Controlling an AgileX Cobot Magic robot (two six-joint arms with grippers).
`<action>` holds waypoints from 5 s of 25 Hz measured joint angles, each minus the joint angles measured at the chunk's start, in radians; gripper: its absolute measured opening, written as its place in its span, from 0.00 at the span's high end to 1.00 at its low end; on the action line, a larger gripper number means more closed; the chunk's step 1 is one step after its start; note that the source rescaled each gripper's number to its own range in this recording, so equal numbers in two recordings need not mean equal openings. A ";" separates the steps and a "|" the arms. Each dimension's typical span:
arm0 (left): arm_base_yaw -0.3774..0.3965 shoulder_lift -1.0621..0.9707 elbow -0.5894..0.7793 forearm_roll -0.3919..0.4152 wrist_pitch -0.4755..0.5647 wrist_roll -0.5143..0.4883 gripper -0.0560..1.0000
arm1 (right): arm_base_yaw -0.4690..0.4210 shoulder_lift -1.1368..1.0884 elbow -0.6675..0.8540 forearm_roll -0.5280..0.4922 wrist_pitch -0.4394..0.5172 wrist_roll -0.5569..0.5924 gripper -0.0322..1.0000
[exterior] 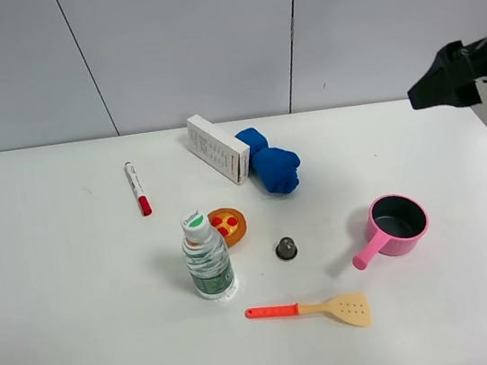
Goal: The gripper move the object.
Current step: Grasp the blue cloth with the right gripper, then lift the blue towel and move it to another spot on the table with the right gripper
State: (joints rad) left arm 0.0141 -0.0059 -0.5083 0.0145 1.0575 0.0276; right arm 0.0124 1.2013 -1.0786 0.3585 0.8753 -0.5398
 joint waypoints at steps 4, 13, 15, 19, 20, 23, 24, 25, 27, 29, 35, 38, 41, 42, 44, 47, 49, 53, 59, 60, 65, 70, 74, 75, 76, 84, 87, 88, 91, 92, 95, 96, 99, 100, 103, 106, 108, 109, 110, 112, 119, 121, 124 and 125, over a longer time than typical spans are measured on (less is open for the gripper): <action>0.000 0.000 0.000 0.000 0.000 0.000 0.00 | 0.000 0.213 -0.100 0.092 -0.010 -0.196 0.00; 0.000 0.000 0.000 0.000 0.000 0.000 0.00 | 0.164 0.579 -0.241 0.070 -0.053 -0.325 0.01; 0.000 0.000 0.000 0.000 0.000 0.000 0.00 | 0.212 0.644 -0.269 0.070 -0.081 -0.309 0.01; 0.000 0.000 0.000 0.000 0.000 0.000 0.00 | 0.274 0.755 -0.318 0.065 -0.124 -0.262 0.01; 0.000 0.000 0.000 0.000 0.000 0.000 0.00 | 0.283 0.782 -0.331 0.059 -0.133 -0.248 0.01; 0.000 0.000 0.000 0.000 0.000 0.000 0.00 | 0.299 0.844 -0.367 0.044 -0.161 -0.184 0.01; 0.000 0.000 0.000 0.000 0.000 0.000 0.00 | 0.300 0.862 -0.376 0.044 -0.171 -0.162 0.01; 0.000 0.000 0.000 0.000 0.000 0.000 0.00 | 0.300 0.876 -0.382 0.044 -0.182 -0.143 0.01; 0.000 0.000 0.000 0.000 0.000 0.000 0.00 | 0.300 0.900 -0.386 0.044 -0.209 -0.129 0.01; 0.000 0.000 0.000 0.000 0.000 0.000 0.00 | 0.300 0.925 -0.390 0.041 -0.239 -0.124 0.01; 0.000 0.000 0.000 0.000 0.000 0.000 0.00 | 0.319 1.001 -0.443 0.042 -0.260 -0.103 0.10; 0.000 0.000 0.000 0.000 0.000 0.000 0.00 | 0.338 1.027 -0.473 0.044 -0.236 -0.092 0.31; 0.000 0.000 0.000 0.000 0.000 0.000 0.00 | 0.359 1.051 -0.490 0.044 -0.236 -0.085 0.61; 0.000 0.000 0.000 0.000 0.000 0.000 0.00 | 0.363 1.058 -0.491 0.043 -0.236 -0.085 0.74; 0.000 0.000 0.000 0.000 0.000 0.000 0.00 | 0.369 1.061 -0.497 0.025 -0.237 -0.084 0.96; 0.000 0.000 0.000 0.000 0.000 0.000 0.00 | 0.374 1.061 -0.499 -0.018 -0.237 -0.064 0.97; 0.000 0.000 0.000 0.000 0.000 0.000 0.00 | 0.378 1.059 -0.500 -0.049 -0.236 -0.023 0.97; 0.000 0.000 0.000 0.000 0.000 0.000 0.00 | 0.380 1.036 -0.500 -0.142 -0.207 0.044 0.97; 0.000 0.000 0.000 0.000 0.000 0.000 0.00 | 0.368 0.926 -0.498 -0.176 -0.137 0.041 0.97; 0.000 0.000 0.000 0.000 0.000 0.000 0.00 | 0.366 0.899 -0.498 -0.180 -0.123 0.030 0.97; 0.000 0.000 0.000 0.000 0.000 0.000 0.00 | 0.345 0.778 -0.498 -0.188 -0.030 -0.025 0.97; 0.000 0.000 0.000 0.000 0.000 0.000 0.00 | 0.336 0.660 -0.498 -0.214 0.101 -0.071 0.97; 0.000 0.000 0.000 0.000 0.000 0.000 0.00 | 0.336 0.556 -0.479 -0.222 0.186 -0.097 0.97; 0.000 0.000 0.000 0.000 0.000 0.000 0.00 | 0.336 0.524 -0.456 -0.229 0.194 -0.105 0.97; 0.000 0.000 0.000 0.000 0.000 0.000 0.00 | 0.336 0.492 -0.424 -0.239 0.202 -0.110 0.97; 0.000 0.000 0.000 0.000 0.000 0.000 0.00 | 0.273 0.237 -0.009 -0.300 0.134 -0.130 0.97; 0.000 0.000 0.000 0.000 0.000 0.000 0.00 | 0.178 0.137 0.155 -0.316 0.063 -0.156 0.97; 0.000 0.000 0.000 0.000 0.000 0.000 0.00 | 0.143 0.114 0.192 -0.321 0.044 -0.171 0.97; 0.000 0.000 0.000 0.000 0.000 0.000 0.00 | 0.004 0.067 0.288 -0.329 0.008 -0.236 0.97; 0.000 0.000 0.000 0.000 0.000 0.000 0.00 | -0.033 0.063 0.312 -0.330 -0.001 -0.255 0.97; 0.000 0.000 0.000 0.000 0.000 0.000 0.00 | -0.127 0.066 0.364 -0.332 -0.037 -0.313 0.97; 0.000 0.000 0.000 0.000 0.000 0.000 0.00 | -0.142 0.071 0.375 -0.332 -0.052 -0.330 0.97; 0.000 0.000 0.000 0.000 0.000 0.000 0.00 | -0.161 0.110 0.387 -0.330 -0.105 -0.352 0.97; 0.000 0.000 0.000 0.000 0.000 0.000 0.00 | -0.162 0.130 0.387 -0.330 -0.122 -0.355 0.97; 0.000 0.000 0.000 0.000 0.000 0.000 0.00 | -0.162 0.202 0.387 -0.330 -0.162 -0.358 0.97; 0.000 0.000 0.000 0.000 0.000 0.000 0.00 | -0.162 0.276 0.387 -0.330 -0.217 -0.358 0.97; 0.000 0.000 0.000 0.000 0.000 0.000 0.00 | -0.162 0.322 0.389 -0.330 -0.256 -0.358 0.97; 0.000 0.000 0.000 0.000 0.000 0.000 0.00 | -0.162 0.338 0.391 -0.330 -0.272 -0.358 0.97; 0.000 0.000 0.000 0.000 0.000 0.000 0.00 | -0.162 0.356 0.392 -0.330 -0.279 -0.358 0.97; 0.000 0.000 0.000 0.000 0.000 0.000 0.00 | -0.162 0.379 0.393 -0.330 -0.297 -0.358 0.97; 0.000 0.000 0.000 0.000 0.000 0.000 0.00 | -0.162 0.398 0.393 -0.330 -0.335 -0.374 0.63; 0.000 0.000 0.000 0.000 0.000 0.000 0.00 | -0.162 0.398 0.393 -0.329 -0.355 -0.374 0.42; 0.000 0.000 0.000 0.000 0.000 0.000 0.00 | -0.162 0.401 0.393 -0.318 -0.386 -0.374 0.23; 0.000 0.000 0.000 0.000 0.000 0.000 0.00 | -0.162 0.402 0.393 -0.312 -0.397 -0.374 0.20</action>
State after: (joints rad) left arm 0.0141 -0.0059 -0.5083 0.0145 1.0575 0.0276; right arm -0.1492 1.6033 -0.6853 0.0461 0.4779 -0.9137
